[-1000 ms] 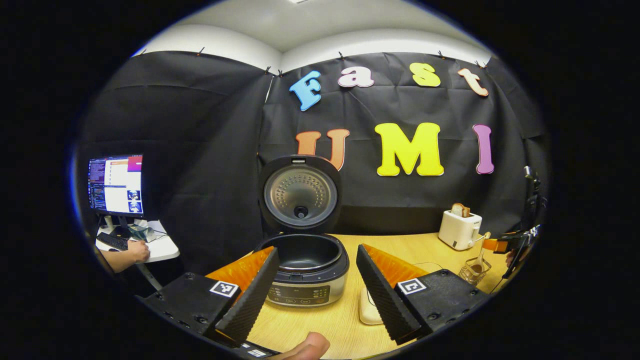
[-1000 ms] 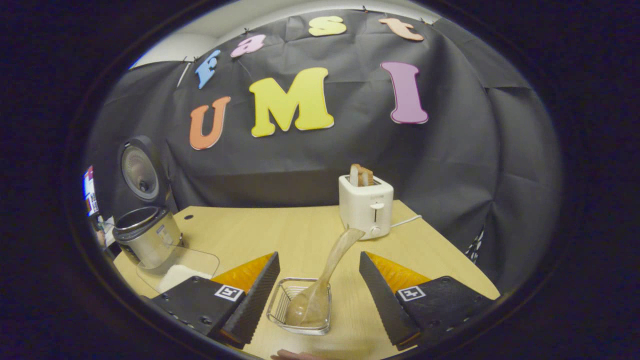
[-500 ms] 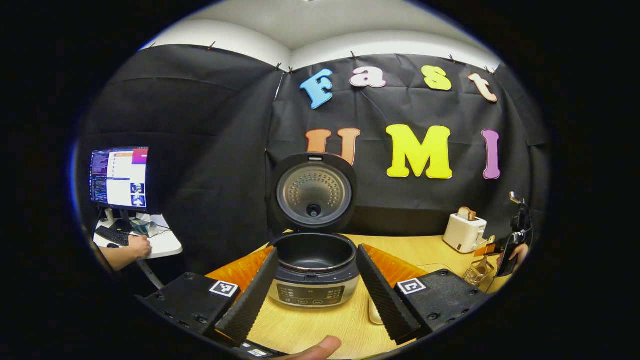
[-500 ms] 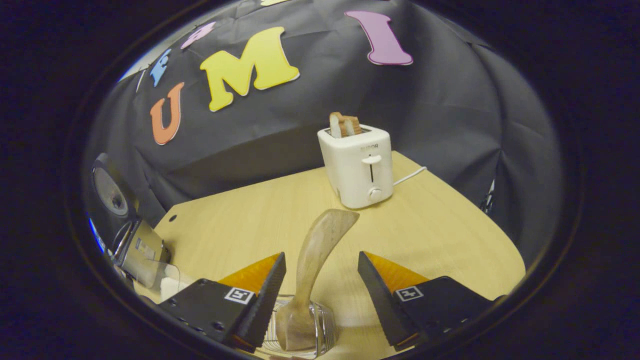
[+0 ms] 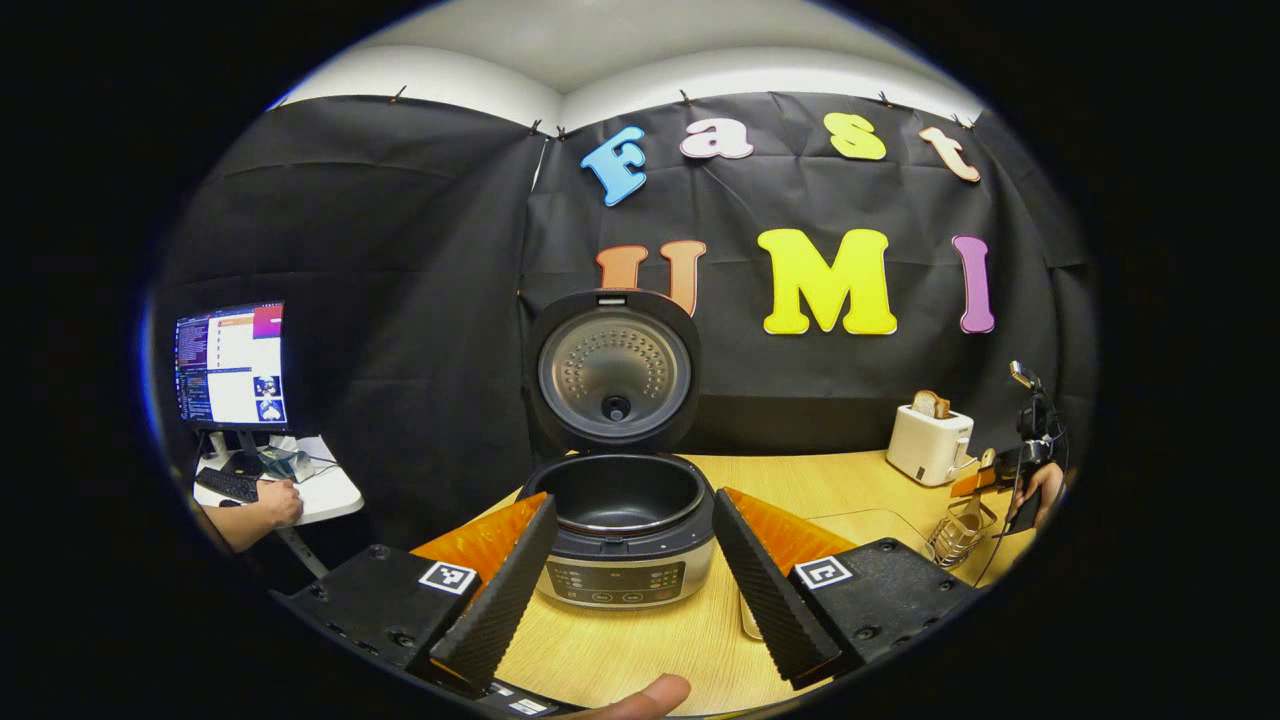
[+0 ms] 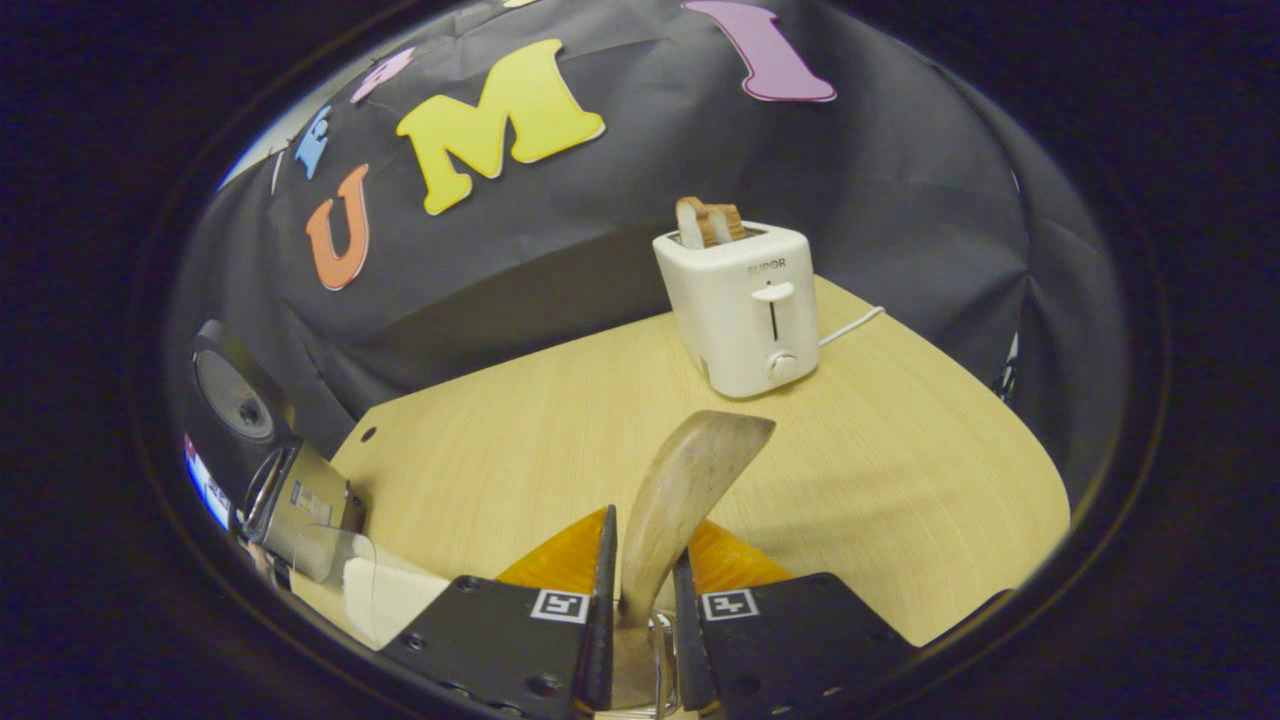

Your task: Close the left gripper, press the button to open the rice cooker; take a wooden spoon from the chopstick holder with the right hand, scoop a spoonful of rice and pour it into the rice cooker, then put the wooden spoon back into the chopstick holder.

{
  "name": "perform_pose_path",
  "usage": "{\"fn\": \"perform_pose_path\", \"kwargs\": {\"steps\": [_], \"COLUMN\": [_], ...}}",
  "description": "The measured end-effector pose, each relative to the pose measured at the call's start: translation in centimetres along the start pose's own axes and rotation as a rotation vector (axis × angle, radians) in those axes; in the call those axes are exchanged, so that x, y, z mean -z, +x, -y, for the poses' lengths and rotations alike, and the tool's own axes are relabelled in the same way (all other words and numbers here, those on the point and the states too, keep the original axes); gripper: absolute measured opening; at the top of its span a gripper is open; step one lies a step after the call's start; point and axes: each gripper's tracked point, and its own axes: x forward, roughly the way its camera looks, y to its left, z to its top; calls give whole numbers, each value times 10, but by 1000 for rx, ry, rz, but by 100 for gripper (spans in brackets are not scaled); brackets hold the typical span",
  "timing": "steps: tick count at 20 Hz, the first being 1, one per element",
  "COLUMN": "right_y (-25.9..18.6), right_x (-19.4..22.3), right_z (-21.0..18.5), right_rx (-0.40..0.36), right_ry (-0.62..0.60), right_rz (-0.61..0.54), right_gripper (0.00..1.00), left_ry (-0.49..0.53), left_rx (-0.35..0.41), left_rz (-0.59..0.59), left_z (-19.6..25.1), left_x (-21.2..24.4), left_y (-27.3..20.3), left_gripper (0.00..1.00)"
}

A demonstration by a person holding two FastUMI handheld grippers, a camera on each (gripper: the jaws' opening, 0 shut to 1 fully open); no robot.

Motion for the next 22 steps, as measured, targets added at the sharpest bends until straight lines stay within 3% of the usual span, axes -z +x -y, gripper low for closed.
{"fn": "perform_pose_path", "kwargs": {"steps": [1,4,7,12,17,22], "right_y": [-1,-15,-35,-86,-138,-157], "right_x": [0,-2,-8,-39,-56,-54], "right_z": [-1,-7,-12,-36,-100,-175], "right_rx": [-4,-9,21,58,-20,-72], "right_ry": [-2,-32,-68,-160,-242,-393], "right_rz": [8,40,91,236,312,389], "right_gripper": [13,12,3,3,2,3], "left_ry": [-1,-6,-4,5,-9,-6], "left_rx": [-1,0,0,16,14,15], "left_rz": [-2,-6,6,17,58,97], "left_z": [0,1,0,4,3,-4], "left_x": [0,1,-2,-5,-15,-23], "left_y": [0,0,-1,-4,-8,-9], "left_gripper": [99,99,99,99,96,99]}}
